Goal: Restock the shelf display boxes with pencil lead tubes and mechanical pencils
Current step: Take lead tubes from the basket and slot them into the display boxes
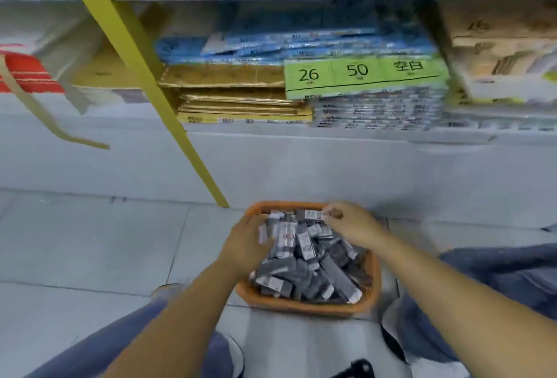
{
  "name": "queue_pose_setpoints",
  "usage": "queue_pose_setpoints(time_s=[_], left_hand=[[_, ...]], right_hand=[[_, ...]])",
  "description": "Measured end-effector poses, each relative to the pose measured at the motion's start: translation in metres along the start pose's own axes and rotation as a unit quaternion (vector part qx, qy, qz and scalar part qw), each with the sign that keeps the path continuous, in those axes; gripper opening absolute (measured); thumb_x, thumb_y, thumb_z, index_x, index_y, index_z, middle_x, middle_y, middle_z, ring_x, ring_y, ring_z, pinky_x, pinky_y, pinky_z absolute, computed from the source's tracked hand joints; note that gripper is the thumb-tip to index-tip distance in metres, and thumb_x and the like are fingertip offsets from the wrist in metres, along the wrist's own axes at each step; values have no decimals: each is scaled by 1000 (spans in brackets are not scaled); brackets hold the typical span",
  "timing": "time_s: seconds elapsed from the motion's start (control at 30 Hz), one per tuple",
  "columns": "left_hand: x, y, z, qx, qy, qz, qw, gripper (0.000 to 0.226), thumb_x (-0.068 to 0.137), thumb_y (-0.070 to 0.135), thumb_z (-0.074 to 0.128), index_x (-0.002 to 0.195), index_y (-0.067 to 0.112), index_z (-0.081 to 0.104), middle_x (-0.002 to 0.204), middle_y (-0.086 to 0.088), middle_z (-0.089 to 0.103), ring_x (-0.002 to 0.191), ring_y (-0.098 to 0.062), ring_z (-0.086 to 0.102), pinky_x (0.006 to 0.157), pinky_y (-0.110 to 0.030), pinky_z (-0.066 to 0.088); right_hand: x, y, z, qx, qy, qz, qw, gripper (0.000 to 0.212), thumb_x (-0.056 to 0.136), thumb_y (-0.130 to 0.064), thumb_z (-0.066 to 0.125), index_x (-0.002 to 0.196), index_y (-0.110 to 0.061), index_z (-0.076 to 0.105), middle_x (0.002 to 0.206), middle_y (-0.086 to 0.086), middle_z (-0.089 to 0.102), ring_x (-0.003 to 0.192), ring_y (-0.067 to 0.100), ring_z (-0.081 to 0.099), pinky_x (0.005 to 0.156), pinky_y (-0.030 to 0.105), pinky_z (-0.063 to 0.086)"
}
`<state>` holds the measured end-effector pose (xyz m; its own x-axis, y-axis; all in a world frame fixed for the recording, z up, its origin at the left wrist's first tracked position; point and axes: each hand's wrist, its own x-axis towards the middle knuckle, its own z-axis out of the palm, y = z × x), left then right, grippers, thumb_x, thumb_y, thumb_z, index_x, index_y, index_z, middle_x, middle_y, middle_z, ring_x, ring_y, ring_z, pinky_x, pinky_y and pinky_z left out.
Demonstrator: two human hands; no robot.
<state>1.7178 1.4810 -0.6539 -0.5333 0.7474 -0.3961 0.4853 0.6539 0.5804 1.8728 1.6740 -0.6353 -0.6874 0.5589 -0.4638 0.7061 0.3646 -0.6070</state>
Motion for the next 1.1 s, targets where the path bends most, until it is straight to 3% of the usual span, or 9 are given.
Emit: queue_pose_setpoints(time_s=[0.07, 0.17, 0.33, 0.5, 0.63, 0.73, 0.9, 1.0, 1.1], left_hand=[[8, -17, 27, -34, 0, -58, 998, 61, 95, 31, 67, 147, 10, 42, 152, -14, 41, 132, -32, 49, 108, -42, 41], [16, -37, 60, -57, 39, -102, 992, 59, 92, 33, 70, 140, 5, 48, 145, -16, 49, 117, -26, 52, 91, -31, 40], [24, -45, 87, -72, 109, -135, 982, 73, 86, 36, 76, 147, 14, 44, 145, -7, 50, 133, -28, 48, 104, -33, 40], [32, -50, 95, -83, 141, -166, 972, 75, 87, 38, 75, 151, 19, 39, 149, -2, 47, 138, -23, 39, 116, -41, 36], [31, -46, 99, -101, 162, -168, 967, 65, 91, 34, 72, 148, 22, 44, 148, 2, 48, 137, -20, 42, 115, -44, 38], [34, -43, 97, -128, 168, -176, 962, 64, 92, 29, 71, 149, 25, 41, 148, 5, 47, 135, -18, 45, 114, -43, 40], [39, -38, 90, -181, 158, -208, 948, 74, 90, 23, 75, 153, 22, 35, 152, 4, 45, 138, -17, 46, 116, -37, 37], [44, -37, 90, -181, 137, -219, 949, 71, 89, 22, 75, 150, 22, 39, 148, 3, 50, 133, -20, 51, 112, -44, 44], [52, -36, 89, -163, 106, -219, 956, 67, 85, 18, 77, 144, 17, 46, 141, -3, 50, 127, -23, 52, 110, -42, 45]], right_hand=[[10, 28, 29, -14, -26, 38, 999, 30, 97, -26, 52, 122, -12, 61, 122, 8, 64, 112, 27, 58, 88, 34, 47], [23, 46, 63, 6, -36, 53, 998, 44, 94, -27, 60, 135, -17, 48, 132, 5, 56, 117, 23, 55, 86, 27, 43], [47, 53, 100, -56, -13, 27, 998, 59, 87, -40, 68, 137, -20, 43, 135, 6, 45, 120, 26, 49, 93, 38, 47], [51, 55, 114, -102, 29, 31, 994, 40, 88, -34, 67, 122, -22, 51, 120, 3, 49, 101, 23, 55, 74, 37, 52], [54, 55, 102, -64, 84, -8, 994, 20, 85, -18, 69, 104, -18, 61, 106, 0, 57, 101, 20, 55, 82, 34, 48], [61, 57, 84, -140, 160, -28, 977, 17, 84, -24, 68, 100, -21, 64, 107, -1, 58, 107, 23, 48, 93, 34, 38], [72, 62, 74, -194, 84, -47, 976, 53, 86, -38, 67, 133, -20, 50, 133, 1, 46, 127, 24, 36, 109, 36, 28], [73, 61, 83, -236, 69, -44, 968, 71, 84, -48, 66, 142, -17, 39, 139, 3, 44, 126, 27, 35, 107, 39, 33], [73, 60, 88, -273, 78, -30, 958, 77, 82, -55, 65, 143, -17, 37, 135, 3, 50, 119, 27, 39, 103, 38, 35]])
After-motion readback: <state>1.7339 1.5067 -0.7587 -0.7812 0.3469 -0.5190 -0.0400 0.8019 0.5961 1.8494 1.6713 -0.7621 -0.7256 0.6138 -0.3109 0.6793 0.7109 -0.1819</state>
